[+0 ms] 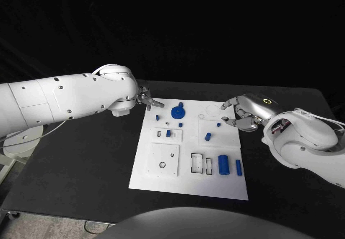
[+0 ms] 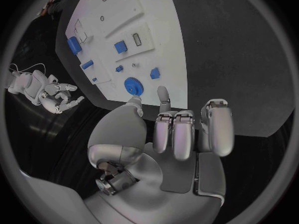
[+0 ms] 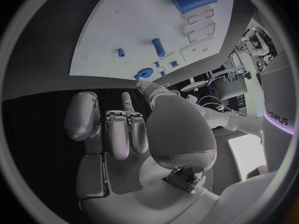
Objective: Assemble the parts on the task board
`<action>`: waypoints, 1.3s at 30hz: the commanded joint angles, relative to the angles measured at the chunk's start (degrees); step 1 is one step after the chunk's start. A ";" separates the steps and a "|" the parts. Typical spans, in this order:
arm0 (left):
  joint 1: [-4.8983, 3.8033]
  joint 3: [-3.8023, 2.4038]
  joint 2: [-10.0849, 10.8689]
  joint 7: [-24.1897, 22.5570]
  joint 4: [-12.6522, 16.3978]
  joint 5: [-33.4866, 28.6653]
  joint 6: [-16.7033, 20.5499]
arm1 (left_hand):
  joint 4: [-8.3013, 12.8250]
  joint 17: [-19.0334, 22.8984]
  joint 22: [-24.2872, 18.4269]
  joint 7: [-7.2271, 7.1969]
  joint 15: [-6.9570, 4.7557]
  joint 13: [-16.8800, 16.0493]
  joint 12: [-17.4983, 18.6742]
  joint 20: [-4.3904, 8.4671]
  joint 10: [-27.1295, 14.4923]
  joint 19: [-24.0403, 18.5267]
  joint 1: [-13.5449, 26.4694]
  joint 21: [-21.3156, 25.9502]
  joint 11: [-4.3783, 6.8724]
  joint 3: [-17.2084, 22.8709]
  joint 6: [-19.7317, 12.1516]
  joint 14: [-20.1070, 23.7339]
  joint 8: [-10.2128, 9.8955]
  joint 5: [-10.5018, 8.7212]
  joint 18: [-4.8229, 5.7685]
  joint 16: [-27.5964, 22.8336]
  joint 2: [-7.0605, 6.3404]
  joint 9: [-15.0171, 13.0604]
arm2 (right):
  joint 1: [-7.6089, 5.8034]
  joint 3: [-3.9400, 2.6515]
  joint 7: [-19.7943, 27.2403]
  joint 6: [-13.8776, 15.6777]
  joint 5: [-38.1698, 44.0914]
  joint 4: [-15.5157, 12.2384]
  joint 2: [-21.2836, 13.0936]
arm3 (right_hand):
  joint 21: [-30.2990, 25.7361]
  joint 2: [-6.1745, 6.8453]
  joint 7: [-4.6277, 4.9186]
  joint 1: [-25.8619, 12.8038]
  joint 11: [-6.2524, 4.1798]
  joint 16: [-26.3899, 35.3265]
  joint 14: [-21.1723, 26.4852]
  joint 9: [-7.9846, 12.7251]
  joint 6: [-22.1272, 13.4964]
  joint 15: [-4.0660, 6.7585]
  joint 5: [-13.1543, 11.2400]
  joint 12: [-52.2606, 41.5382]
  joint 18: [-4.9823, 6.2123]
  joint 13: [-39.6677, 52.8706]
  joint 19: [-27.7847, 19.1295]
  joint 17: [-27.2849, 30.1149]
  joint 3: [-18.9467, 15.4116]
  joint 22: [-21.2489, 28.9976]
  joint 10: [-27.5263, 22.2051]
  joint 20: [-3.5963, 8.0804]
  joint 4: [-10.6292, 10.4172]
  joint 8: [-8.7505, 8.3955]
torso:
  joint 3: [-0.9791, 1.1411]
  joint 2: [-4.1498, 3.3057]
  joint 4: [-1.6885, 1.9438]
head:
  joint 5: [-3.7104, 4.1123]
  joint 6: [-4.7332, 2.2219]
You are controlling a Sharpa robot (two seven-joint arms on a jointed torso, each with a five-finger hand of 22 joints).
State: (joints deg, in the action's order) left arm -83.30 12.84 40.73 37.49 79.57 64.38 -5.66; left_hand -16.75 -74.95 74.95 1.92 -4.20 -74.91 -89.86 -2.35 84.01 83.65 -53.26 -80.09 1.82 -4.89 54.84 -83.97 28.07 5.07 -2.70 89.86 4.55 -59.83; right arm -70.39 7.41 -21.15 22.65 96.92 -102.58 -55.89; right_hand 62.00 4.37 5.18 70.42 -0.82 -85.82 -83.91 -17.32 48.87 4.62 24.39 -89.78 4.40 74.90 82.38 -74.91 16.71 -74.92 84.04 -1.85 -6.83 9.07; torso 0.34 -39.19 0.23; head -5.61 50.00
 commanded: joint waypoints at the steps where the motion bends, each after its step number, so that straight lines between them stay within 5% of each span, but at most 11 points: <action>1: 0.27 -0.02 -0.55 -0.58 -0.93 0.79 -0.56 | -0.03 -15.05 11.29 0.30 0.32 -15.09 -0.14 -0.23 5.99 0.00 1.11 0.41 -0.43 -1.22 -0.05 -6.03 -0.38 -1.54 0.03 0.14 0.20 -0.23 | 0.01 -0.01 0.51 0.50 -0.10 -0.09 -0.13 | 0.34 -0.19 -0.03 -0.43 0.25 0.25 -4.80 0.08 0.55 -0.39 -0.13 0.12 0.70 14.76 0.06 -8.86 0.06 -8.33 5.70 -0.21 -0.25 0.22 | 0.03 0.00 0.05 | 0.05 0.00; 39: 2.49 0.00 -3.37 -0.91 -4.53 -1.98 -2.94 | 0.29 -15.05 10.53 0.92 0.95 -13.87 1.73 -0.84 4.43 -1.85 -3.05 3.67 -1.06 -2.85 -0.36 -6.03 -3.83 2.54 -0.64 0.14 2.33 0.14 | 0.03 0.00 0.28 0.51 -0.19 -0.26 0.08 | -0.22 -0.48 -0.05 0.20 0.18 0.40 -4.76 0.35 0.70 -0.33 0.32 0.65 0.81 14.23 -0.05 -8.64 0.56 -8.19 5.29 -0.16 0.07 0.21 | 0.03 0.05 -0.05 | -0.36 0.00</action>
State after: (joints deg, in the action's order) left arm -80.85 12.85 37.53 36.95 75.09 63.20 -7.26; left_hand -16.41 -74.93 74.92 2.53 -3.78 -74.90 -88.50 -3.07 84.02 82.11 -55.94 -76.76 1.00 -7.41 54.24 -83.98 24.51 7.50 -2.70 89.86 6.94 -59.76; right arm -70.38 7.42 -20.85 22.72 96.51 -102.80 -55.82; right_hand 62.00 4.37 5.20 70.43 -0.82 -85.59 -83.92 -17.02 49.26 4.62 24.40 -89.52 4.39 74.94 82.38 -74.90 17.04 -74.90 84.04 -1.85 -6.81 9.07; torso 0.38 -39.12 0.20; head -6.05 50.00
